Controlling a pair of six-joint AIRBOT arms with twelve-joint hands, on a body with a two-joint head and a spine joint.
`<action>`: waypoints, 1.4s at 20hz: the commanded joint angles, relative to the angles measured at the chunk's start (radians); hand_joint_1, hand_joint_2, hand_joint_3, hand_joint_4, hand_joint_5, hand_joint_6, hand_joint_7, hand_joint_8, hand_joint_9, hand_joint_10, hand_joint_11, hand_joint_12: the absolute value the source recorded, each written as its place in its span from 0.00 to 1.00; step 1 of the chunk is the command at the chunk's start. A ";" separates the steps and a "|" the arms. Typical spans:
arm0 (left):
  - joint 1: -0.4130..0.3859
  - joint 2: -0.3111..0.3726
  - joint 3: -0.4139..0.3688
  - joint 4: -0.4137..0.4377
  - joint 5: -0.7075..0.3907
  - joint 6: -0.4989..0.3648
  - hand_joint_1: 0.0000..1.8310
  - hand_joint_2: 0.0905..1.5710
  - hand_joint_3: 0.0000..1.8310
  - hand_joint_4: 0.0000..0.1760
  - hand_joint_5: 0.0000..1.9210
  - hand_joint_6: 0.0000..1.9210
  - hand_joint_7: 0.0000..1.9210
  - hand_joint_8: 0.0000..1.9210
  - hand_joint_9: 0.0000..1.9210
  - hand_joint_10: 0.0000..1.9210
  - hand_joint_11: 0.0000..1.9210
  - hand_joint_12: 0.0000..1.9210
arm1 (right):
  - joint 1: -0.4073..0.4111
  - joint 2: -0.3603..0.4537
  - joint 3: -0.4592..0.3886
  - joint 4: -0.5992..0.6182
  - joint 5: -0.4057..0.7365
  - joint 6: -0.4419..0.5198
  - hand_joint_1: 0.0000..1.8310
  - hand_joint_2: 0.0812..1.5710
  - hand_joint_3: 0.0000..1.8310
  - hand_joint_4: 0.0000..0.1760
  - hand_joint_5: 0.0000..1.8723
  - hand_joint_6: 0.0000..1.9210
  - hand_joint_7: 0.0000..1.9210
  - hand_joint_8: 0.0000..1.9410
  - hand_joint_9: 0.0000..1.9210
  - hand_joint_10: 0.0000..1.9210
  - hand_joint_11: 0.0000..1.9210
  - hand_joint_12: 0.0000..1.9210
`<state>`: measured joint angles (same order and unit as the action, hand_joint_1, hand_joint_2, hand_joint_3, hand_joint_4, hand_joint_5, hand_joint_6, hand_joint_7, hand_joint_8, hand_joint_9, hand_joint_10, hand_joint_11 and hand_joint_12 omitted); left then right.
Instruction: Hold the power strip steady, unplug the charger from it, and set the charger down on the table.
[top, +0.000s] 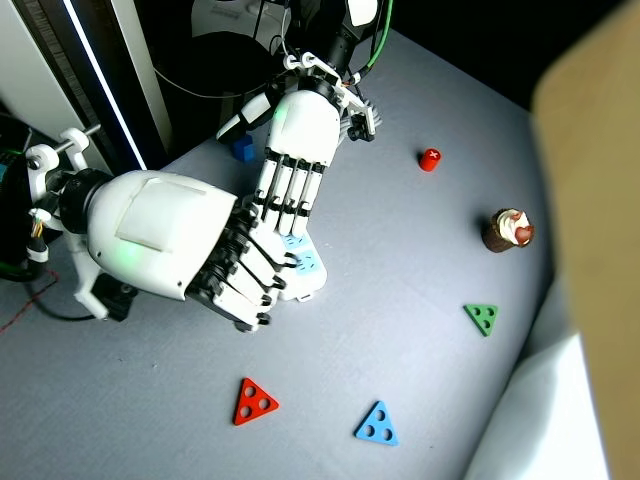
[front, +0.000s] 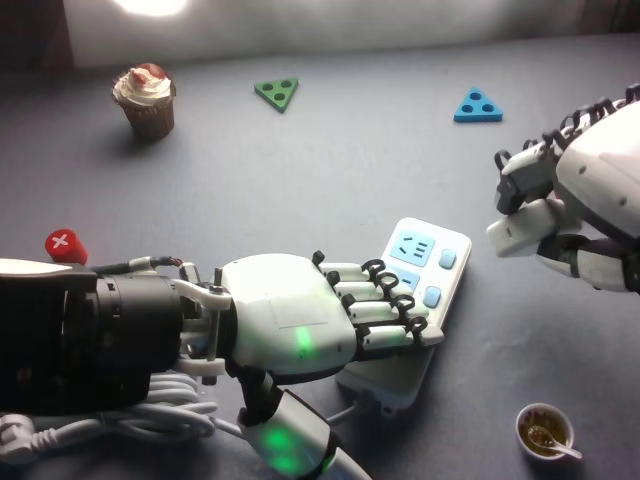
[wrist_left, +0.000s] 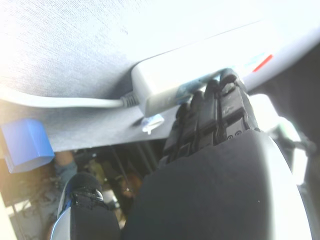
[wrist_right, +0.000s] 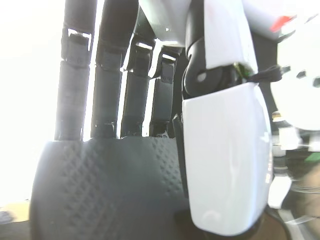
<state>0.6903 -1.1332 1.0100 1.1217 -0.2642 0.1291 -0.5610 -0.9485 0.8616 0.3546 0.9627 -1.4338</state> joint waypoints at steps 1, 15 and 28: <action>-0.001 -0.005 -0.001 0.001 -0.041 -0.007 0.00 0.56 0.00 0.00 0.01 0.00 0.01 0.00 0.00 0.00 0.01 0.02 | -0.001 0.016 0.006 -0.048 0.156 -0.008 0.76 0.64 0.00 0.00 0.58 0.41 0.64 0.24 0.56 0.49 0.48 0.37; -0.010 0.007 -0.002 0.001 -0.046 -0.015 0.00 0.56 0.00 0.00 0.00 0.00 0.01 0.00 0.00 0.00 0.01 0.01 | -0.158 -0.039 0.057 -0.349 0.226 -0.046 0.76 0.64 0.00 0.00 0.57 0.41 0.64 0.22 0.59 0.47 0.49 0.42; -0.019 0.008 0.001 0.003 -0.046 -0.015 0.00 0.56 0.00 0.00 0.00 0.00 0.01 0.00 0.01 0.00 0.01 0.01 | -0.170 -0.080 0.074 -0.304 0.226 -0.103 0.67 0.65 0.00 0.00 0.45 0.02 0.48 0.00 0.53 0.00 0.42 0.32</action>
<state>0.6765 -1.1252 1.0100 1.1343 -0.2756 0.1204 -0.7349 -1.0351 0.9367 0.0673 1.0649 -1.5257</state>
